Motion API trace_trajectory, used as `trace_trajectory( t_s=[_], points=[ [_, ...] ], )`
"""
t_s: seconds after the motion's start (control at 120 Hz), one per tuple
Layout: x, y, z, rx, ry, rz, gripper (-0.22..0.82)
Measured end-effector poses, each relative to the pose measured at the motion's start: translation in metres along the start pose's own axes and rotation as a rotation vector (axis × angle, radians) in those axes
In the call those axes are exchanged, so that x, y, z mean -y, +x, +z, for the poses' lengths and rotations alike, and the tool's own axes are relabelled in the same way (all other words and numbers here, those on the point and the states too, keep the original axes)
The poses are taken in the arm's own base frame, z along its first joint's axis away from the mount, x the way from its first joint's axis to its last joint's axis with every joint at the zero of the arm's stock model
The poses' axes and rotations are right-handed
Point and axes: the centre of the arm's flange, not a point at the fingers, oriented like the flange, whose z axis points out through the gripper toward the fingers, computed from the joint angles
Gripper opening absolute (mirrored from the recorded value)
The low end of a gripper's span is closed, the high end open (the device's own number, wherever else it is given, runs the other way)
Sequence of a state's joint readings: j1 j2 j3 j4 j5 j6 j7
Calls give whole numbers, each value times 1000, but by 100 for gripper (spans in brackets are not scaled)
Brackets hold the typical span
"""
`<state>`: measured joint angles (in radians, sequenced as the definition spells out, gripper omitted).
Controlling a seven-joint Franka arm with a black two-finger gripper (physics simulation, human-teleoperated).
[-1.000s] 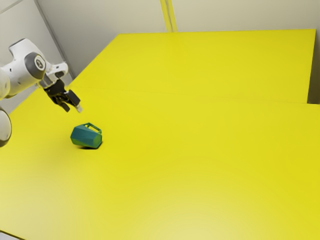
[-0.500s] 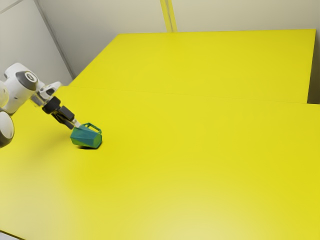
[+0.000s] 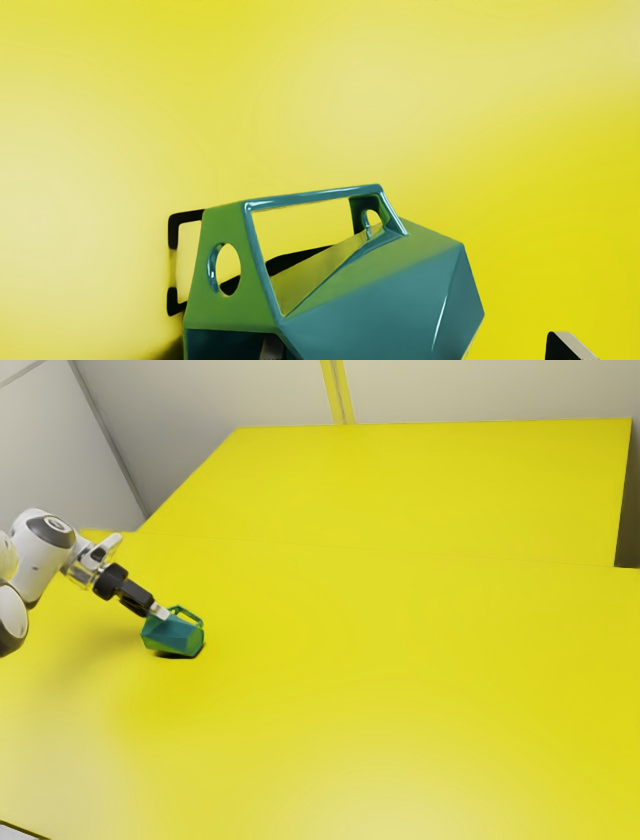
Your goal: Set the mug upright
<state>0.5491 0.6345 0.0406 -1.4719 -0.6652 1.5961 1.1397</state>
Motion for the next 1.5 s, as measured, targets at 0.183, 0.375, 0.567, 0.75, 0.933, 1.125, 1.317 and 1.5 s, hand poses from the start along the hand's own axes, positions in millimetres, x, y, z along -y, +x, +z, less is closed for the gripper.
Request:
trace_trajectory(
  t_s=[0.183,0.375,0.567,0.75,0.933,1.125,1.317,1.5],
  points=[
    [-1,0,5,-19,-35,24,33],
    [-3,2,9,-31,-60,45,6],
    [-6,5,10,-44,-72,60,-6],
    [-16,14,13,-46,-82,71,-13],
    [-40,28,15,-45,-86,87,-16],
    [-85,58,19,-11,-63,134,-17],
    [-144,88,41,49,57,203,-17],
    [-176,116,61,156,254,290,-17]
  ],
)
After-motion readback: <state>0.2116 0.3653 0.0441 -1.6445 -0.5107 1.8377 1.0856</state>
